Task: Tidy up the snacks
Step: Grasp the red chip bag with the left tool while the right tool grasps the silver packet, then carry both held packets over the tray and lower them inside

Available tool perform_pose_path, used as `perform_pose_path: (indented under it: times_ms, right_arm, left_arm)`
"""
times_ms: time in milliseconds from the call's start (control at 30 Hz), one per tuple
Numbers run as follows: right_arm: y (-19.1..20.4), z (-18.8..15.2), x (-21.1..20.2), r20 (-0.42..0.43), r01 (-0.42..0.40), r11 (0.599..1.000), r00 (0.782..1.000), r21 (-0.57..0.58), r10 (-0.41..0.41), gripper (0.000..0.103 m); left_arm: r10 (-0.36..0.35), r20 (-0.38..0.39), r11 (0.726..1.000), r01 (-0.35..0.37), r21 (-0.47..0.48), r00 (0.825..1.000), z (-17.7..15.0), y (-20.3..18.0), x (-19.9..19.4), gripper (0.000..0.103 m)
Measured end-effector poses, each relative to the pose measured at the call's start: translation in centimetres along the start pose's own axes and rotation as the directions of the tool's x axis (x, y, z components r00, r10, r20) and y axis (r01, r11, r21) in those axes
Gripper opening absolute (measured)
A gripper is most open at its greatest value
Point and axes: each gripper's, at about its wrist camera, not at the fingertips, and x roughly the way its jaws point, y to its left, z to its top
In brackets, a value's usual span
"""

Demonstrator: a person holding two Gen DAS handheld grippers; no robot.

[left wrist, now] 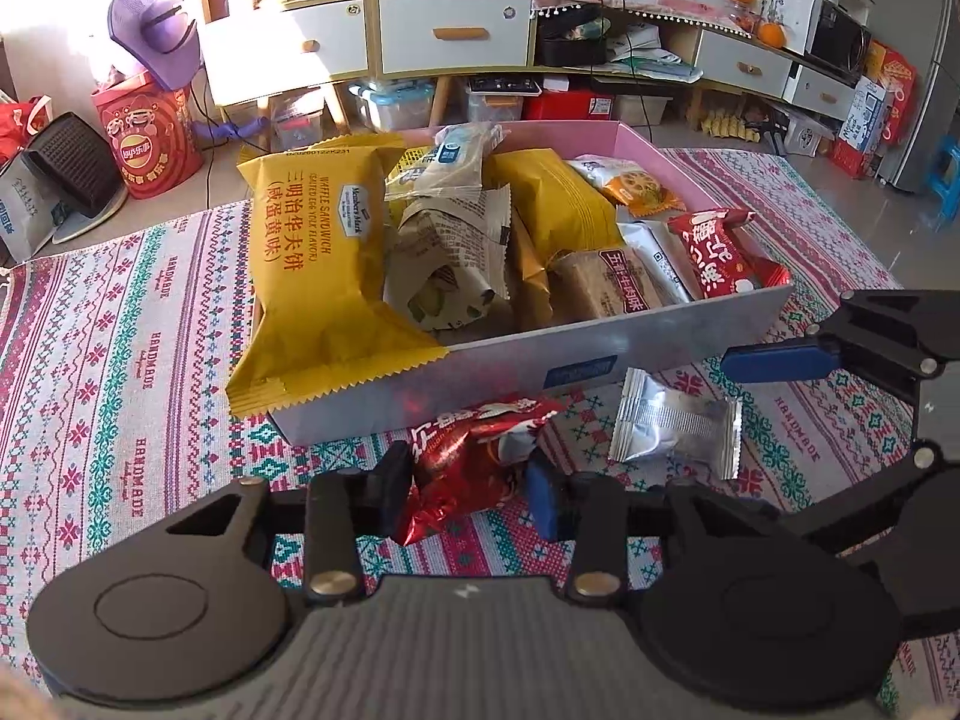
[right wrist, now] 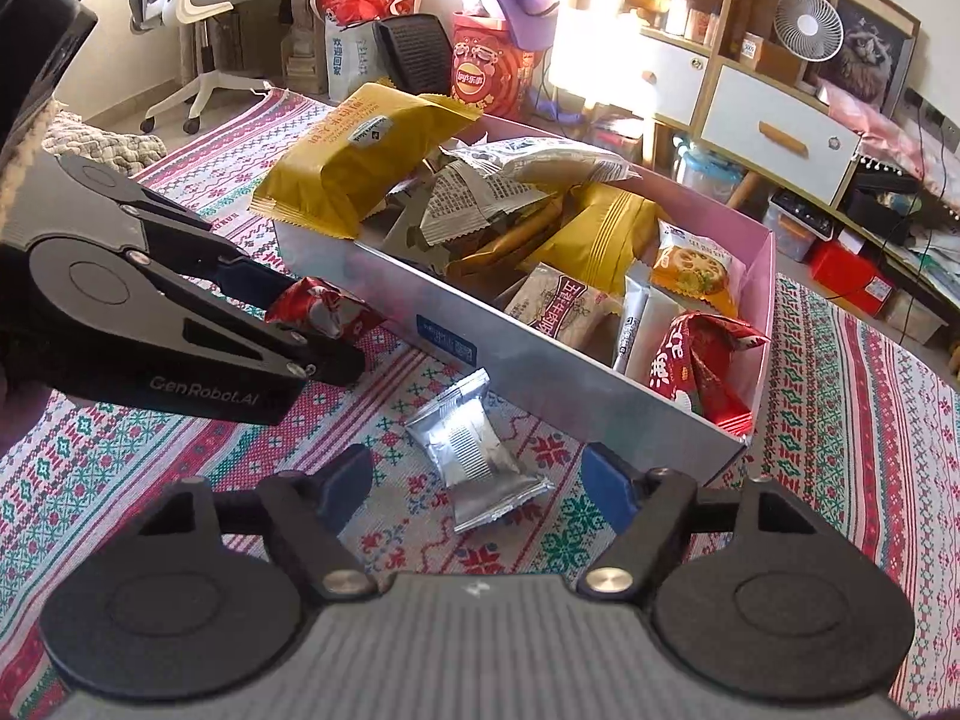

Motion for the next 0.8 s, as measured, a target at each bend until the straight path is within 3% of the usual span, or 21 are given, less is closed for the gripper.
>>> perform_pose_path:
  times_ms: [533, 800]
  right_arm:
    - [0.5, 0.2, 0.4, -0.004, -0.029, 0.999, 1.0, -0.015, 0.029, 0.049]
    - [1.2, 0.4, 0.2, -0.014, -0.034, 0.998, 0.999, -0.045, 0.034, 0.022]
  left_arm:
    - [-0.01, -0.035, 1.0, 0.01, -0.004, 0.999, -1.0, 0.4, -0.7, 0.046]
    - [-0.008, -0.042, 1.0, 0.008, -0.004, 0.999, -1.0, 0.1, -1.1, 0.046]
